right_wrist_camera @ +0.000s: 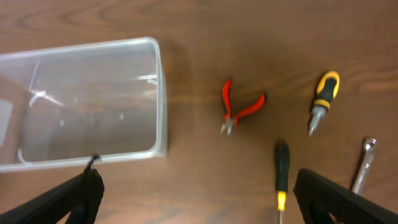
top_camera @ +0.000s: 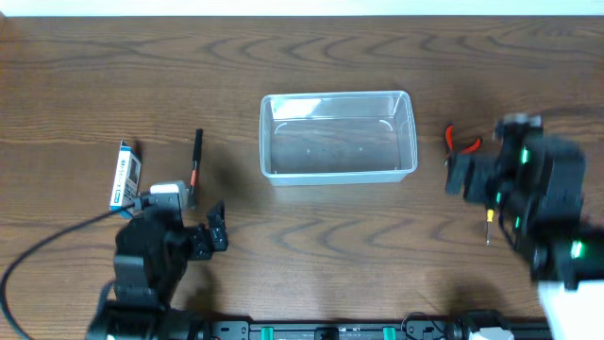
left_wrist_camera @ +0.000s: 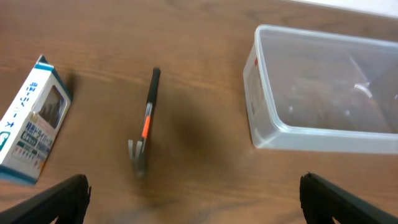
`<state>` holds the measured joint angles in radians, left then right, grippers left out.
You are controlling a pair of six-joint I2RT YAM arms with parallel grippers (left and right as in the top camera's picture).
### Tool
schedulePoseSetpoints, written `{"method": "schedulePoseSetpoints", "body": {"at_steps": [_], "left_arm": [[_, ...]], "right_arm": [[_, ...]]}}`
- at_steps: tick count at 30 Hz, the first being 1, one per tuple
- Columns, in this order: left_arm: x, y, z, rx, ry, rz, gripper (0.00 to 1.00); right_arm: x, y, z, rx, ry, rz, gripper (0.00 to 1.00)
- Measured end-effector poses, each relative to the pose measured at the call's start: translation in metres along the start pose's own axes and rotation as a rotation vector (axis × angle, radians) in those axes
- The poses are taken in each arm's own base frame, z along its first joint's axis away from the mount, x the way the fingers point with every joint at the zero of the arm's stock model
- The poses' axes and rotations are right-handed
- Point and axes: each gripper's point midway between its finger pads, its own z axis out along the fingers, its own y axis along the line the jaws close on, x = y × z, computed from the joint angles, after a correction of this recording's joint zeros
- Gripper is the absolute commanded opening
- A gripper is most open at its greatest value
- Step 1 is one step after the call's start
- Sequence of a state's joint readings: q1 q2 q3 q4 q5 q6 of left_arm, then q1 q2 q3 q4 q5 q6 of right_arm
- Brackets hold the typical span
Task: Pack container
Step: 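Move the right gripper over the red-handled pliers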
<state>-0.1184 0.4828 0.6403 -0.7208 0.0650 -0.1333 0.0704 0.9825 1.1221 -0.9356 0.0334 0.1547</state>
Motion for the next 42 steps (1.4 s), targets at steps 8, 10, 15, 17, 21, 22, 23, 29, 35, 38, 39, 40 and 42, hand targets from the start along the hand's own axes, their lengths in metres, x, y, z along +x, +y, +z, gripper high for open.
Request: {"method": "schedulePoseSetpoints", "body": {"at_steps": [8, 10, 15, 17, 21, 22, 23, 29, 35, 38, 39, 40, 42], "left_arm": [[0.007, 0.001, 0.008, -0.042, 0.220, -0.004, 0.98], [0.010, 0.002, 0.011, -0.046, 0.241, -0.004, 0.98], [0.014, 0.002, 0.016, -0.052, 0.271, -0.005, 0.98], [0.014, 0.003, 0.016, -0.053, 0.275, -0.005, 0.98], [0.015, 0.003, 0.016, -0.053, 0.278, -0.005, 0.98], [0.016, 0.003, 0.016, -0.054, 0.279, -0.005, 0.98], [0.016, 0.003, 0.016, -0.054, 0.280, -0.005, 0.98], [0.016, 0.003, 0.016, -0.054, 0.282, -0.005, 0.98], [0.018, 0.003, 0.015, -0.056, 0.291, -0.005, 0.98], [0.018, 0.003, 0.015, -0.056, 0.291, -0.005, 0.98], [0.018, 0.003, 0.015, -0.056, 0.291, -0.005, 0.98], [0.018, 0.003, 0.015, -0.056, 0.292, -0.005, 0.98], [0.019, 0.004, 0.015, -0.057, 0.295, -0.005, 0.98]], "right_arm": [[-0.051, -0.033, 0.026, 0.134, 0.057, 0.193, 0.99], [-0.047, -0.056, 0.046, 0.181, 0.106, 0.293, 0.99], [-0.010, -0.100, 0.110, 0.246, 0.311, 0.479, 0.99], [0.005, -0.107, 0.135, 0.263, 0.379, 0.506, 0.99], [0.028, -0.113, 0.177, 0.275, 0.465, 0.510, 0.99], [0.033, -0.114, 0.185, 0.280, 0.482, 0.510, 0.99], [0.039, -0.115, 0.193, 0.283, 0.500, 0.510, 0.99], [0.061, -0.118, 0.225, 0.295, 0.558, 0.510, 0.99], [0.062, -0.114, 0.240, 0.285, 0.544, 0.496, 0.99], [0.063, -0.110, 0.245, 0.279, 0.545, 0.484, 0.99], [0.064, -0.109, 0.247, 0.278, 0.547, 0.481, 0.99], [0.065, -0.107, 0.248, 0.276, 0.551, 0.478, 0.99], [0.069, -0.104, 0.252, 0.274, 0.562, 0.471, 0.99]]}}
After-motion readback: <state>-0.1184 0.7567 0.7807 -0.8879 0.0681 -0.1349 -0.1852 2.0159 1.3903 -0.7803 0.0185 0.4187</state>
